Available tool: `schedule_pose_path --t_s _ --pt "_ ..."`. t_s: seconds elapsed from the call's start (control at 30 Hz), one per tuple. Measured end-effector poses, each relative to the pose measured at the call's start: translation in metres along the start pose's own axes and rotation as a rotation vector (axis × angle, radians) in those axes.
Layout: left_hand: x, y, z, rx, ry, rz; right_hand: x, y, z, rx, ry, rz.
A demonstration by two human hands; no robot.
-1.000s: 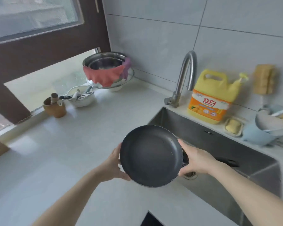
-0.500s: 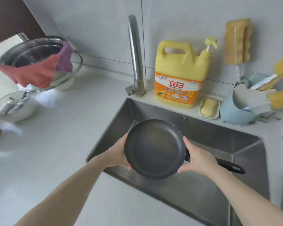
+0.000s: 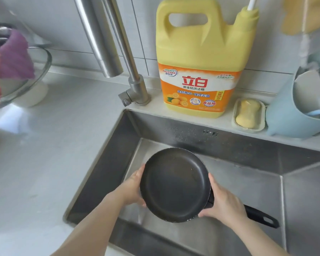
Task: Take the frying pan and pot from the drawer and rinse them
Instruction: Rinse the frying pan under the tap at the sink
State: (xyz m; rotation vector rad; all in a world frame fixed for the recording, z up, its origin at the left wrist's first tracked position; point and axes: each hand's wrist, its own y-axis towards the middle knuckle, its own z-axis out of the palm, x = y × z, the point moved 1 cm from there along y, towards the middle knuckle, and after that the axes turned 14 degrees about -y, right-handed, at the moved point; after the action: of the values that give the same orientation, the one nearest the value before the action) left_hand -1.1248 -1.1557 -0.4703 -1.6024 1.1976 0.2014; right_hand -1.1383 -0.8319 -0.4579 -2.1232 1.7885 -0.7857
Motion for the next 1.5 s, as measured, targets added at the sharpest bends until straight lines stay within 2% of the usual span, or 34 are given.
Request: schedule_pose_path --t_s 0.1,0.2,0.3,0.57,0.63,0.73,0.77,0.83,0.93,1.13,1.27,1.5 --pt "0.016 0.014 0.003 0.007 0.047 0.006 0.0 0.007 0.012 -0.005 0.021 -0.006" --pt "0.031 0.027 0.008 0.005 0.103 -0.062 0.0 0.011 0.019 -0.024 0.039 -0.018" --pt "0.022 0.024 0.01 -0.038 0.23 -0.067 -0.001 0.013 0.023 -0.041 0.046 -0.029" --pt "0.005 0.018 -0.002 0.02 0.295 -0.102 -0.003 0.02 0.023 -0.031 0.005 -0.049" --pt "-0.019 0.011 -0.01 -0.134 0.249 -0.003 -0.005 0.021 0.024 -0.03 0.011 -0.058" --pt "-0.081 -0.009 -0.04 -0.694 -0.125 0.216 -0.006 0.023 0.025 -0.026 0.016 -0.072" --pt "-0.104 -0.015 -0.052 -0.835 -0.26 0.278 -0.006 0.023 0.025 -0.027 0.014 -0.076" --pt "-0.145 -0.021 -0.076 -0.952 -0.442 0.323 -0.006 0.024 0.025 -0.03 0.012 -0.081" --pt "-0.181 -0.009 -0.106 -0.966 -0.543 0.312 -0.006 0.024 0.025 -0.035 0.003 -0.078" --pt "-0.181 0.012 -0.126 -1.022 -0.396 0.297 -0.006 0.023 0.027 -0.037 -0.002 -0.078" --pt "-0.177 0.009 -0.131 -0.98 -0.345 0.304 -0.004 0.023 0.025 -0.039 0.0 -0.083" --pt "-0.161 0.006 -0.133 -0.848 -0.494 0.386 -0.004 0.023 0.026 -0.024 -0.007 -0.082"
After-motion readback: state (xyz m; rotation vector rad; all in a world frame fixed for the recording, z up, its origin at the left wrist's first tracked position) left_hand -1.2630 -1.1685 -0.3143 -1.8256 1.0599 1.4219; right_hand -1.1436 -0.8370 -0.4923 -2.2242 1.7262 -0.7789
